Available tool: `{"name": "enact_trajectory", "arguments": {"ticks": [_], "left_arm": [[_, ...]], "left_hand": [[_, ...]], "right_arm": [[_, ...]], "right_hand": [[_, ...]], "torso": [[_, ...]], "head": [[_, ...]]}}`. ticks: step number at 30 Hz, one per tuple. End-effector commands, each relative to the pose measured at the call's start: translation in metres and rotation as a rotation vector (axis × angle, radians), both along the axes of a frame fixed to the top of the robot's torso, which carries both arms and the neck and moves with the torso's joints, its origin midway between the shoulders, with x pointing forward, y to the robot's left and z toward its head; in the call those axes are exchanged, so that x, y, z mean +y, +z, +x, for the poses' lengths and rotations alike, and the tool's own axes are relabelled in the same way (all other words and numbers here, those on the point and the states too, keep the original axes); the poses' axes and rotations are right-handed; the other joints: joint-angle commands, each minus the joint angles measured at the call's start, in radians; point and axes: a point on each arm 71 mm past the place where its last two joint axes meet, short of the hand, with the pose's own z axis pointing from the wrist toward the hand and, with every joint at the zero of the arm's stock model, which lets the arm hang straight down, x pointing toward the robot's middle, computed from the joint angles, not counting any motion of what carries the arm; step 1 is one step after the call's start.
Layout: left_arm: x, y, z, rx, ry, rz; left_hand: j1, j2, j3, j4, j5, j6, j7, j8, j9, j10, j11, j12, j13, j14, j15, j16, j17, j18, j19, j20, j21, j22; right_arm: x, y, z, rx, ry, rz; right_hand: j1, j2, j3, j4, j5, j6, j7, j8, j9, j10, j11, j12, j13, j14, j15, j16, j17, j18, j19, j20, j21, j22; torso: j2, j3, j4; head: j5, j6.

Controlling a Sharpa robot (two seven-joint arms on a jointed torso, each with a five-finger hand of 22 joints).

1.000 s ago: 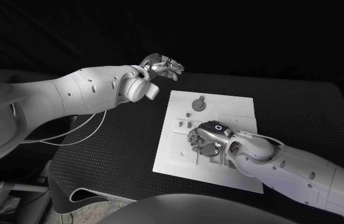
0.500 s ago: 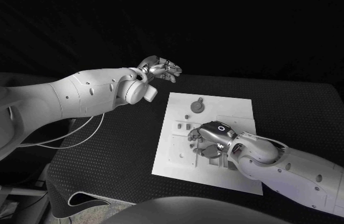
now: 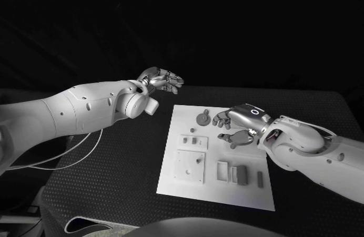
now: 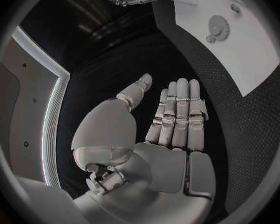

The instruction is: Assemble the parts on the task board

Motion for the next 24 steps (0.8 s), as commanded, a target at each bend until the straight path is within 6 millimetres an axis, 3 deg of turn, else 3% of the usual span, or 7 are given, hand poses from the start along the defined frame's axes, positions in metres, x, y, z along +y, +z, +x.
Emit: {"name": "enact_trajectory", "arguments": {"ticks": [1, 7, 14, 24], "left_arm": [[-0.001, 0.002, 0.000, -0.008, -0.006, -0.009], [-0.002, 0.002, 0.001, -0.008, -0.007, -0.010], [-0.001, 0.002, 0.001, -0.008, -0.005, -0.009], [-0.002, 0.002, 0.001, -0.008, -0.007, -0.010]], "left_hand": [[-0.007, -0.003, -0.005, -0.001, 0.004, -0.006, -0.002, 0.005, -0.001, -0.006, 0.001, 0.006, -0.001, 0.003, 0.001, -0.006, 0.001, 0.002, 0.003, 0.001, 0.003, -0.001], [-0.007, -0.003, -0.005, -0.002, 0.004, -0.006, -0.002, 0.005, -0.001, -0.006, 0.001, 0.006, 0.000, 0.003, 0.001, -0.007, 0.001, 0.002, 0.003, 0.001, 0.003, -0.002], [-0.007, -0.003, -0.005, -0.002, 0.004, -0.006, -0.002, 0.005, -0.001, -0.006, 0.001, 0.006, 0.000, 0.003, 0.001, -0.007, 0.002, 0.001, 0.003, 0.001, 0.003, -0.002], [-0.007, -0.003, -0.006, -0.001, 0.004, -0.006, -0.002, 0.005, -0.001, -0.006, 0.001, 0.007, 0.000, 0.004, 0.001, -0.007, 0.002, 0.001, 0.003, 0.001, 0.003, -0.003]], "right_arm": [[-0.009, -0.004, 0.003, 0.074, -0.029, -0.103], [-0.024, -0.014, 0.008, 0.135, -0.081, -0.253], [-0.032, -0.021, 0.013, 0.131, -0.108, -0.336], [-0.035, -0.032, 0.016, 0.123, -0.119, -0.376]], "right_hand": [[-0.007, -0.015, -0.002, 0.010, -0.004, -0.009, -0.002, -0.007, -0.002, 0.006, 0.001, 0.003, 0.002, 0.006, 0.000, 0.004, 0.003, 0.011, 0.009, 0.001, 0.006, 0.020], [-0.035, -0.043, -0.006, 0.033, -0.004, -0.019, -0.013, -0.011, -0.006, 0.000, 0.004, -0.002, 0.004, 0.004, 0.000, 0.001, 0.010, 0.013, 0.010, 0.002, 0.004, 0.019], [-0.052, -0.079, 0.002, 0.068, -0.004, -0.044, -0.032, -0.019, -0.012, -0.057, 0.031, -0.035, -0.006, -0.020, 0.012, -0.014, 0.017, 0.010, -0.013, 0.007, -0.011, 0.019], [-0.036, -0.071, 0.011, 0.074, -0.004, -0.037, -0.032, -0.011, -0.009, -0.072, 0.036, -0.041, -0.008, -0.025, 0.015, -0.017, 0.023, 0.010, -0.019, 0.007, -0.015, 0.021]], "torso": [[0.000, 0.0001, 0.0011], [0.002, 0.0006, 0.0036], [0.002, 0.0013, 0.0034], [0.002, 0.0009, 0.0055]], "head": [[-0.010, 0.008], [-0.015, 0.010], [-0.018, 0.008], [-0.019, 0.004]]}}
